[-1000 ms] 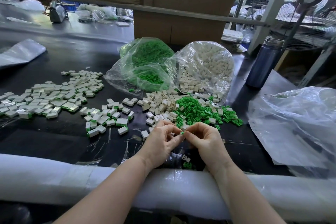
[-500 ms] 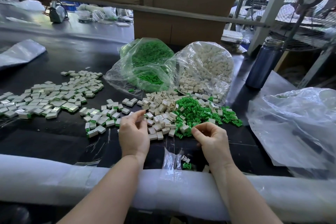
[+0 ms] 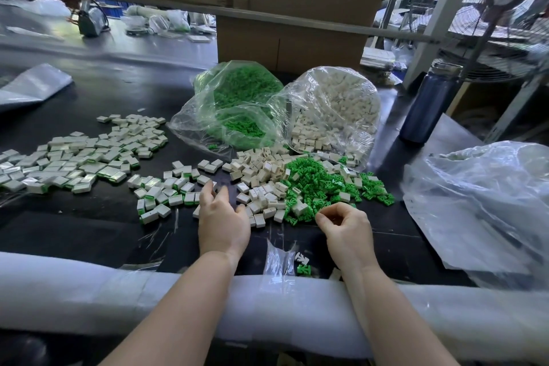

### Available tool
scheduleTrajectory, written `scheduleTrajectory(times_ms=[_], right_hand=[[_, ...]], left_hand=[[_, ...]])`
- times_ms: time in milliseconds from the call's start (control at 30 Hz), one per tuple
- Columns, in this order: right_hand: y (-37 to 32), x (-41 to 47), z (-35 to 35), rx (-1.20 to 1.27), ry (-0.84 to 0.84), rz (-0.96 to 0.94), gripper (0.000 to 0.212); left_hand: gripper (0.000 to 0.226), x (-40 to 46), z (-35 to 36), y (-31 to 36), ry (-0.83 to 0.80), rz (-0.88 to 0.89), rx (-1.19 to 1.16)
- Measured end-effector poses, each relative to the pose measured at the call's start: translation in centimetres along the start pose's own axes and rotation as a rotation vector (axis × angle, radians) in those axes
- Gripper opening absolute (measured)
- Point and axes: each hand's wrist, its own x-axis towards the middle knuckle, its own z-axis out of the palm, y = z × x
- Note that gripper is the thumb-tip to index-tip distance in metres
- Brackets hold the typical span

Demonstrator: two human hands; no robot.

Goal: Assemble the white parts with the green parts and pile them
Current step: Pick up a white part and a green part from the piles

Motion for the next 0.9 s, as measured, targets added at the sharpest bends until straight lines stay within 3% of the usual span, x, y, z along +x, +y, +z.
scheduleTrajectory(times_ms=[167,333,500,633,900], right_hand=[[-0.4,-0.5,0.4,-0.103,-0.072,-0.136,0.011],[-0.8,-0.9,0.8,-0.2,-0.192,-0.245,0.015],[-1.3,-1.0,1.3,-0.433,-0.199,-0.295,0.03],[-1.5,-1.1,1.4,-0.49,-0.156,-0.291,0.019],[-1.1,-1.0,1.2,-0.322,-0.094,-0.285,0.013]], left_hand=[[0.022,-0.6,0.1,0.1,0.124,0.095,0.093],[0.02,-1.0,0.3,0.2,0.043,0.158,0.284],[0.025,-1.1,0.5,0.3,-0.004,0.185,0.338],[0.024,-1.2,0.6,0.3,-0.042,0.241,0.358],[0.019,-1.7,0.3,0.8,-0.138,0.471,-0.042]])
